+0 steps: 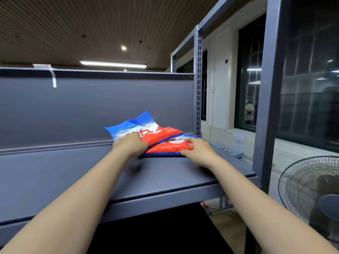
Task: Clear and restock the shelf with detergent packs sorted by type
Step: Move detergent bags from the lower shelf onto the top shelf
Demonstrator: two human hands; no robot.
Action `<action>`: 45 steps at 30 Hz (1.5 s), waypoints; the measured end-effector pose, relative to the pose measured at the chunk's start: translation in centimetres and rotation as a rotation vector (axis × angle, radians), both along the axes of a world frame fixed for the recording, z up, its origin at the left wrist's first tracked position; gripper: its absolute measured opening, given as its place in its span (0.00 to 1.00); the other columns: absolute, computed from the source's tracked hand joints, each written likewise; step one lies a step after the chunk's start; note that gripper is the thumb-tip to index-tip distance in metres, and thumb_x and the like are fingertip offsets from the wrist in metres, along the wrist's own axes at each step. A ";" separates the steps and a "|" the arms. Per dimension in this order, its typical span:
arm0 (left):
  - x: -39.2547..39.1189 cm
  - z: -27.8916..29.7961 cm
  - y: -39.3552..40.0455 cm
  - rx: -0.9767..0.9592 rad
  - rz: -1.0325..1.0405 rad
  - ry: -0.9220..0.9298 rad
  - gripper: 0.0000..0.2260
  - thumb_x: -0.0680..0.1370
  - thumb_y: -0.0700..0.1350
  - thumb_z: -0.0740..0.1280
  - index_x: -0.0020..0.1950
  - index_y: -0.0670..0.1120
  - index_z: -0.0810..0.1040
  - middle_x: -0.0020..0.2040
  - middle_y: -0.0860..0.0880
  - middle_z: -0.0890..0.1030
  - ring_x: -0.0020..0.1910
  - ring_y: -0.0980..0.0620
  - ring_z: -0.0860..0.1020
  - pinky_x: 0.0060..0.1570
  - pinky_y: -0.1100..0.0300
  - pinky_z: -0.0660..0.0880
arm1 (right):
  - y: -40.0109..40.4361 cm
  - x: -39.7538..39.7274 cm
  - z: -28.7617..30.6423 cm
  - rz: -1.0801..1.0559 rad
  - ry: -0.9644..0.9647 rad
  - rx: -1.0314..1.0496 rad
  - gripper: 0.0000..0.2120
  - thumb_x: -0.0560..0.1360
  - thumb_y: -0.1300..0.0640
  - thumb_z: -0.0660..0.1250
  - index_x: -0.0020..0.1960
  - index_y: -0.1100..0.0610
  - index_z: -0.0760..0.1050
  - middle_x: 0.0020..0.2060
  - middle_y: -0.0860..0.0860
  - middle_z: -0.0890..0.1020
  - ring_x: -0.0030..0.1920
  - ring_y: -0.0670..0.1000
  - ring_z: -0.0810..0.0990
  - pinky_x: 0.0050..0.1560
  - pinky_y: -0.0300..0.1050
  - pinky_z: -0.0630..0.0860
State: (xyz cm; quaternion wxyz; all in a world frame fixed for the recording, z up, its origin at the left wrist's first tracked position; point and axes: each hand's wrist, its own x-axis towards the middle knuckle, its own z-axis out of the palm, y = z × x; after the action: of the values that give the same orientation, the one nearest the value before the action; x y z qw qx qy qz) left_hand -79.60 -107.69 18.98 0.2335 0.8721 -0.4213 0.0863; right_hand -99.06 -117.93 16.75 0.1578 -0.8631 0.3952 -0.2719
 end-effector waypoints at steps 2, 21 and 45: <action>-1.0 0.3 1.7 -0.003 0.047 -0.020 0.15 0.77 0.52 0.60 0.61 0.49 0.73 0.62 0.48 0.76 0.58 0.46 0.73 0.54 0.56 0.68 | 0.8 -0.6 0.2 0.026 0.003 0.031 0.25 0.74 0.48 0.65 0.70 0.50 0.67 0.68 0.52 0.72 0.68 0.56 0.69 0.67 0.52 0.67; -7.9 -3.8 26.0 -0.298 0.229 -0.039 0.10 0.78 0.55 0.60 0.49 0.52 0.78 0.46 0.58 0.80 0.50 0.51 0.78 0.46 0.56 0.72 | 18.6 -3.5 -2.3 0.536 -0.275 0.014 0.14 0.77 0.49 0.66 0.62 0.47 0.75 0.60 0.42 0.77 0.62 0.43 0.72 0.59 0.37 0.66; 9.2 -15.3 64.2 -0.102 0.581 0.110 0.08 0.78 0.56 0.60 0.52 0.57 0.76 0.44 0.61 0.78 0.46 0.57 0.77 0.43 0.59 0.71 | 50.3 19.4 -13.3 0.921 0.058 0.159 0.15 0.77 0.46 0.64 0.63 0.42 0.72 0.60 0.37 0.75 0.59 0.37 0.73 0.58 0.36 0.69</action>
State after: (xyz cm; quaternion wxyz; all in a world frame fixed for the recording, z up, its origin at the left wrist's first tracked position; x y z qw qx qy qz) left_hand -70.37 -43.52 3.69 0.2649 0.9467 -0.1358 0.1232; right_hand -79.67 -67.67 3.48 0.3164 -0.9412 -0.0052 -0.1182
